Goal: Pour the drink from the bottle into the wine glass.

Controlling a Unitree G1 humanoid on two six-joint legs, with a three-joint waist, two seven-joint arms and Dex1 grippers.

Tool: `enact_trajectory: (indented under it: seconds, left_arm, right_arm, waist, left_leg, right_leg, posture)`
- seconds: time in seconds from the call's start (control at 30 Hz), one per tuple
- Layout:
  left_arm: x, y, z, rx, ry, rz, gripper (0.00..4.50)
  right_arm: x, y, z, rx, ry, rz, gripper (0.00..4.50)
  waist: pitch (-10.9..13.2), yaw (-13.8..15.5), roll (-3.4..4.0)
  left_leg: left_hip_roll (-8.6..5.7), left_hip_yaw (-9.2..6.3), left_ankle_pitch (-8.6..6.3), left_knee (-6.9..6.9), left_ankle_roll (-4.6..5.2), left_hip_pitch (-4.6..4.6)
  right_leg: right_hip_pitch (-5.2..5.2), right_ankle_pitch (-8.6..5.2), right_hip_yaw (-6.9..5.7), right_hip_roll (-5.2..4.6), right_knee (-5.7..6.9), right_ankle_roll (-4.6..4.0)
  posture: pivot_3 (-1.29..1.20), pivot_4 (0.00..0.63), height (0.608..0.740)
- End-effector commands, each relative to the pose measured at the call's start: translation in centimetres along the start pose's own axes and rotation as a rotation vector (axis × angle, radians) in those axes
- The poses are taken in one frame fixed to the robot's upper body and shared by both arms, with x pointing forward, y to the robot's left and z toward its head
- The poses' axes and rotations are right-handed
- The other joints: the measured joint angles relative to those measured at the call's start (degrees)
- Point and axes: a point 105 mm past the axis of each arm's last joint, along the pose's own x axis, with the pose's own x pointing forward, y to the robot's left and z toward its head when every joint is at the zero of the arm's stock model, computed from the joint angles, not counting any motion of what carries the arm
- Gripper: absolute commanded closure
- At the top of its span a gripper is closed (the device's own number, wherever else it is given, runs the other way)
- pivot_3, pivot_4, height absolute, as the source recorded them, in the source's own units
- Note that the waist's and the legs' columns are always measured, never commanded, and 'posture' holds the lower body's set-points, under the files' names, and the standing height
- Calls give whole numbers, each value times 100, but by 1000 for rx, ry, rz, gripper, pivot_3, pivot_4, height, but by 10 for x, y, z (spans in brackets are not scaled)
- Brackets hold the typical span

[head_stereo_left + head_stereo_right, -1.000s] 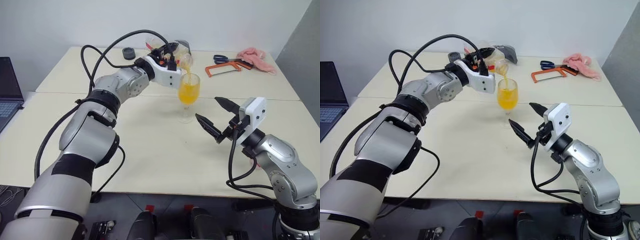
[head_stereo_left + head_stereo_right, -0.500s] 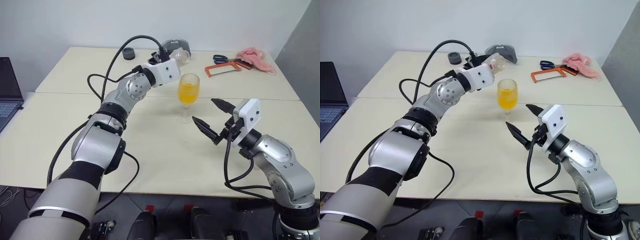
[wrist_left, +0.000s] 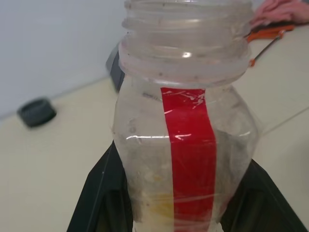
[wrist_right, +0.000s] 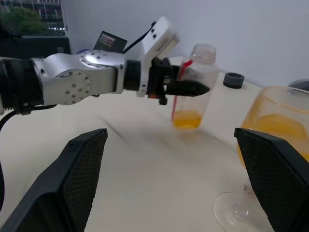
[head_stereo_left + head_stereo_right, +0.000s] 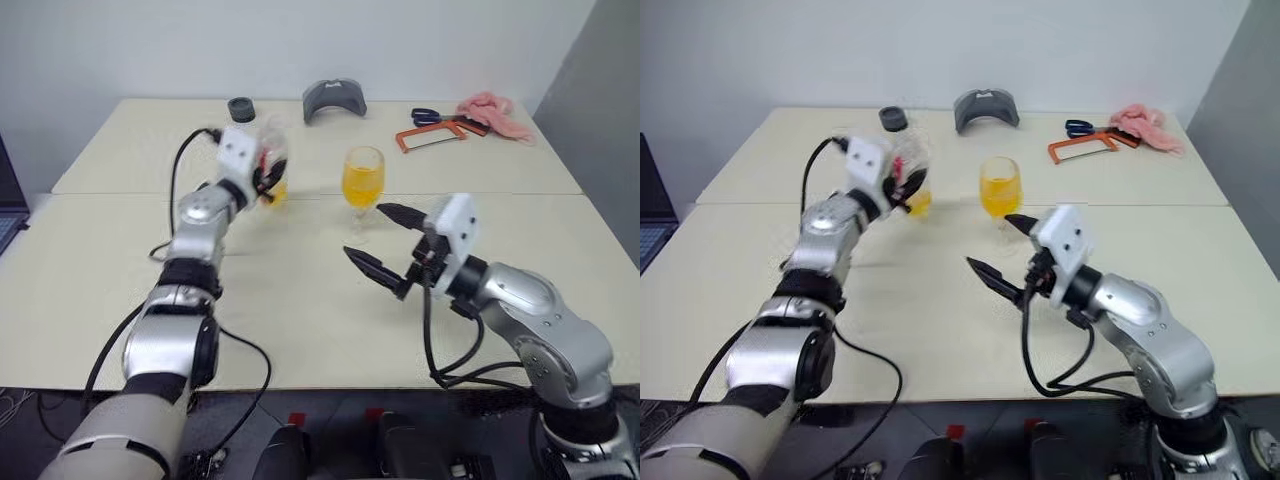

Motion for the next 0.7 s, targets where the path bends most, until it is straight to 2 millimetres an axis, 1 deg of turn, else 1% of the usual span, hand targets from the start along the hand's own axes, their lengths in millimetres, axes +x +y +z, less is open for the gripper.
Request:
enact_trajectory:
  seconds: [0.03,0.13,0.3,0.53,0.57,0.6,0.7]
  left_arm:
    - [-11,17,24,-17,-80,55,2791]
    - [-19,25,15,-55,-62,102,2791]
    - [-25,31,-1,-130,-31,155,2792]
    - [-28,38,-17,-141,9,211,2792]
    - [-29,38,-19,-147,8,221,2233]
    - [-29,38,-20,-146,7,223,2052]
    - [-30,35,-21,-153,1,213,1089]
  right_arm:
    - [10,4,5,-10,-3,22,0]
    - [19,7,4,-9,8,46,0]
    - [33,9,5,-13,16,70,0]
    - [40,8,7,-22,18,74,0]
    - [40,8,7,-23,19,74,0]
    - [40,8,7,-23,20,73,0]
    - [40,7,6,-22,23,71,0]
  waist:
    - [-3,22,-6]
    - [-5,51,-9]
    - [-10,62,-16]
    - [-20,60,-18]
    - [-21,60,-18]
    - [-21,60,-18]
    - [-22,41,-18]
  left_leg:
    - [1,-2,0,3,0,-3]
    - [2,-2,1,6,1,-3]
    - [-5,-3,1,6,3,-2]
    - [-8,0,1,5,3,2]
    - [-9,0,1,5,3,3]
    - [-8,0,1,5,3,4]
    - [-10,1,1,4,4,6]
  right_leg:
    - [0,0,-1,-2,0,0]
    - [2,0,-1,-21,-1,0]
    - [3,0,-4,-26,0,0]
    - [4,0,-2,-25,1,0]
    - [4,0,-1,-25,2,0]
    - [4,0,-1,-25,3,0]
    - [3,0,-1,-25,4,0]
  posture:
    - [0,150,740]
    - [0,150,740]
    - [0,150,740]
    - [0,150,740]
    - [0,150,740]
    - [0,150,740]
    - [0,150,740]
